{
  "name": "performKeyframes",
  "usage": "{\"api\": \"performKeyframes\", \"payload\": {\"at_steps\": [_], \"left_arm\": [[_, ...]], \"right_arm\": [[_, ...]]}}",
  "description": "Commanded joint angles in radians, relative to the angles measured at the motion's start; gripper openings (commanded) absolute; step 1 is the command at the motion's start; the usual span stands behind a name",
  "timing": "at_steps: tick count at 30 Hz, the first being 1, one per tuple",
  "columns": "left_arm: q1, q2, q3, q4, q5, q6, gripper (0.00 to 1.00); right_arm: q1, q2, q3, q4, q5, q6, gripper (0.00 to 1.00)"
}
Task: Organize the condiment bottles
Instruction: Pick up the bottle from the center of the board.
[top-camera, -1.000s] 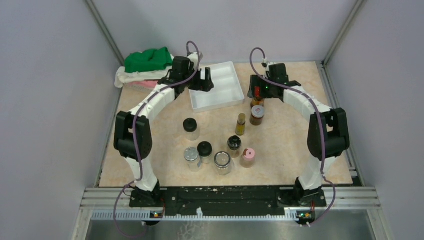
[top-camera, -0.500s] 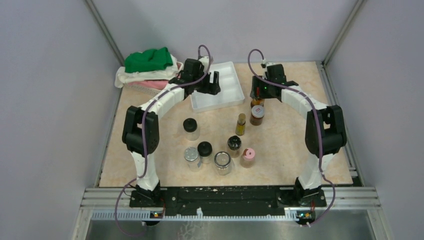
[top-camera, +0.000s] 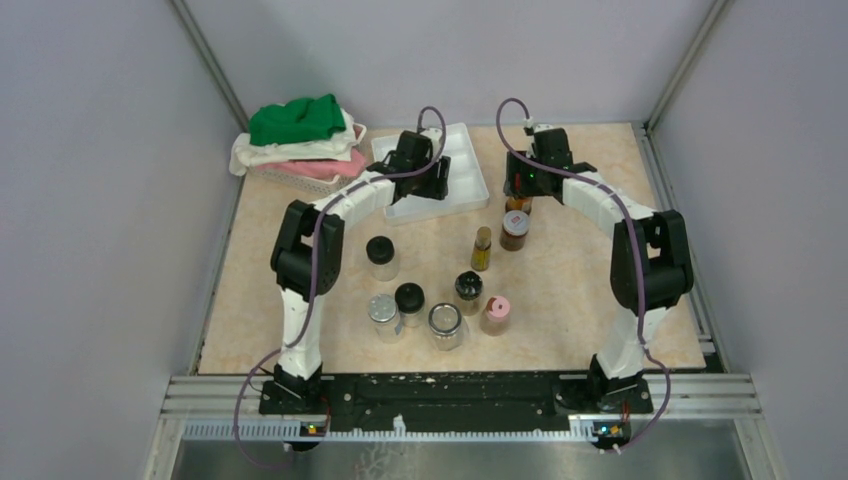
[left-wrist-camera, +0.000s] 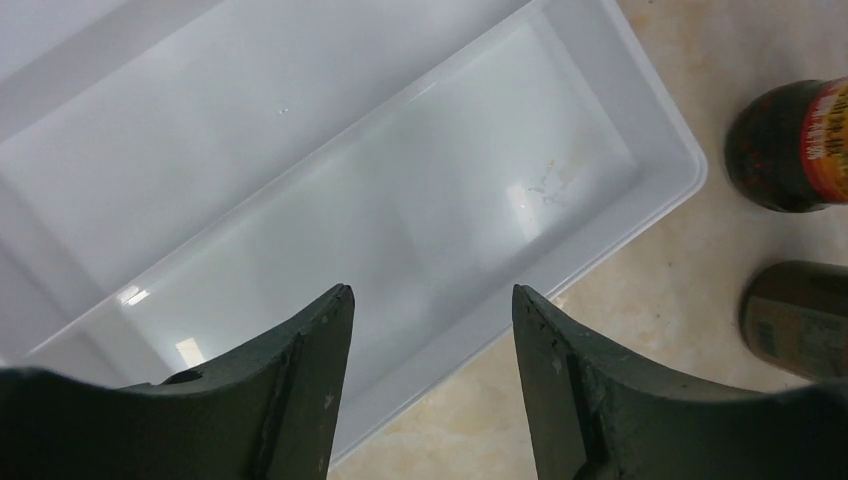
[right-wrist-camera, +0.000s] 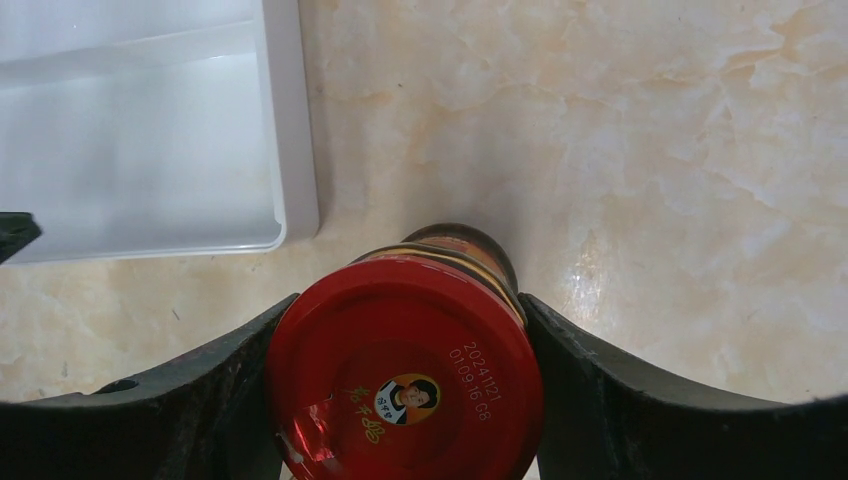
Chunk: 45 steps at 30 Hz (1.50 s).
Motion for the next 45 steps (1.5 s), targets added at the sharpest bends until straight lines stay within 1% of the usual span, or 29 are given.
{"api": "performKeyframes", "payload": {"at_steps": [1,6,7,11,14,21,25,29,38,40,45], "left_arm": [[-0.017,0.058,0.071,0.02,-0.113,-0.009,0.67],[-0.018,0.128,0.15,-0.019,-0.129,0.005,0.7],[-0.016,0.139,0.161,-0.025,-0.131,0.007,0.7],[-0.017,0.157,0.158,-0.045,-0.115,0.003,0.7],[-0.021,0.142,0.119,-0.049,-0.1,-0.007,0.7],[-0.042,0.093,0.037,-0.059,-0.097,-0.012,0.7],[-0.059,0.09,0.03,-0.083,-0.094,-0.01,0.7],[-0.071,0.089,0.046,-0.142,-0.094,-0.016,0.69],[-0.104,0.017,-0.035,-0.156,-0.094,0.008,0.67],[-0.111,0.006,-0.046,-0.167,-0.062,0.009,0.66],[-0.136,-0.035,-0.091,-0.189,-0.062,0.02,0.65]], "right_arm": [[0.008,-0.041,-0.005,0.011,0.038,-0.018,0.24],[0.008,-0.052,-0.007,0.007,0.043,-0.018,0.23],[0.008,-0.055,-0.008,0.008,0.046,-0.017,0.21],[0.008,-0.07,-0.012,0.007,0.054,-0.015,0.05],[0.007,-0.08,-0.012,0.005,0.056,-0.012,0.0],[0.008,-0.125,-0.03,-0.005,0.064,-0.004,0.0],[0.008,-0.158,-0.041,-0.015,0.069,-0.003,0.0],[0.007,-0.185,-0.034,-0.035,0.08,-0.004,0.0],[0.007,-0.229,-0.024,-0.061,0.075,-0.003,0.0],[0.007,-0.236,-0.026,-0.064,0.076,-0.003,0.0],[0.005,-0.246,-0.022,-0.07,0.078,-0.005,0.0]]}}
